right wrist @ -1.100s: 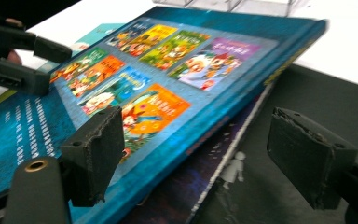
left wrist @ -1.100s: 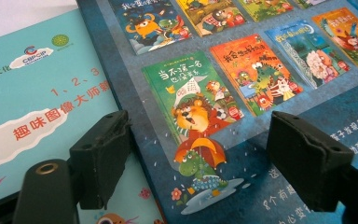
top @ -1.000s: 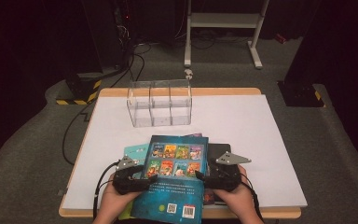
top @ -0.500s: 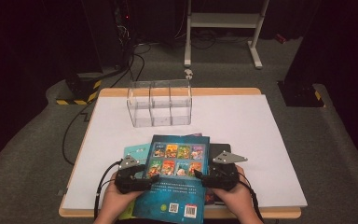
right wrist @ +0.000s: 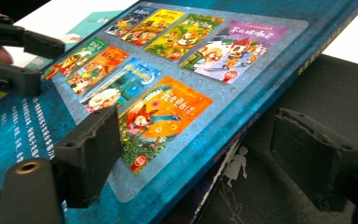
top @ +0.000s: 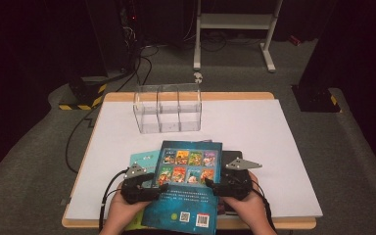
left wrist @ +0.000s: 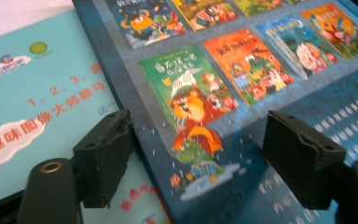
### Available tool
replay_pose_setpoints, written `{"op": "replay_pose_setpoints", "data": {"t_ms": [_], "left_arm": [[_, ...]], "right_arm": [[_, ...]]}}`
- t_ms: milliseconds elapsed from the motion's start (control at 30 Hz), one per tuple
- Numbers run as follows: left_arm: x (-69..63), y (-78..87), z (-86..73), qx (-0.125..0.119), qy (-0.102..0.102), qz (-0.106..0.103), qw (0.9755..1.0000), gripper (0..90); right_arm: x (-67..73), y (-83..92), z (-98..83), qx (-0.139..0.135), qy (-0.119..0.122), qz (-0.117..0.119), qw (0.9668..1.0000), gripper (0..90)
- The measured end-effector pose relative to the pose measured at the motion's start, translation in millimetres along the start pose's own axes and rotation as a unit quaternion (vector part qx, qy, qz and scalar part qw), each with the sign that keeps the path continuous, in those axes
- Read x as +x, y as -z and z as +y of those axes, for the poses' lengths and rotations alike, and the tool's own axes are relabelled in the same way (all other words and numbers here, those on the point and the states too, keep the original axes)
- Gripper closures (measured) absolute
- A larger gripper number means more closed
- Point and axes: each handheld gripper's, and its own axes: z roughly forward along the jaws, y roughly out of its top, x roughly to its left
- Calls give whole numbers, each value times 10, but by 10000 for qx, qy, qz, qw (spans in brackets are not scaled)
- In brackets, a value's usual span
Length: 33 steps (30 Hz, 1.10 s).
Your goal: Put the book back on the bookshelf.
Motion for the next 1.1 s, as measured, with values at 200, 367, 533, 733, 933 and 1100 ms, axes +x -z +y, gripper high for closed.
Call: {"op": "replay_pose_setpoints", "data": {"t_ms": [200,367,533,733,933,1100], "left_arm": [[-15,3,-16,-39,14,57,10000,254],[-21,3,-21,-59,30,68,10000,255],[-36,-6,-8,-25,8,81,10000,256],[-87,-84,58,-28,-28,77,10000,252],[-40,-271,281,35,-134,23,9999,247],[-9,-259,222,-156,-59,-30,9999,237]], "right_arm": [[17,-19,-8,41,-37,71,10000,139],[26,-17,-4,48,2,113,9999,171],[30,-18,6,66,27,143,9999,198],[-24,3,41,52,-37,13,10000,212],[-357,-120,252,0,-286,-135,9995,205],[-347,-91,187,-59,-419,-203,9989,153]]}}
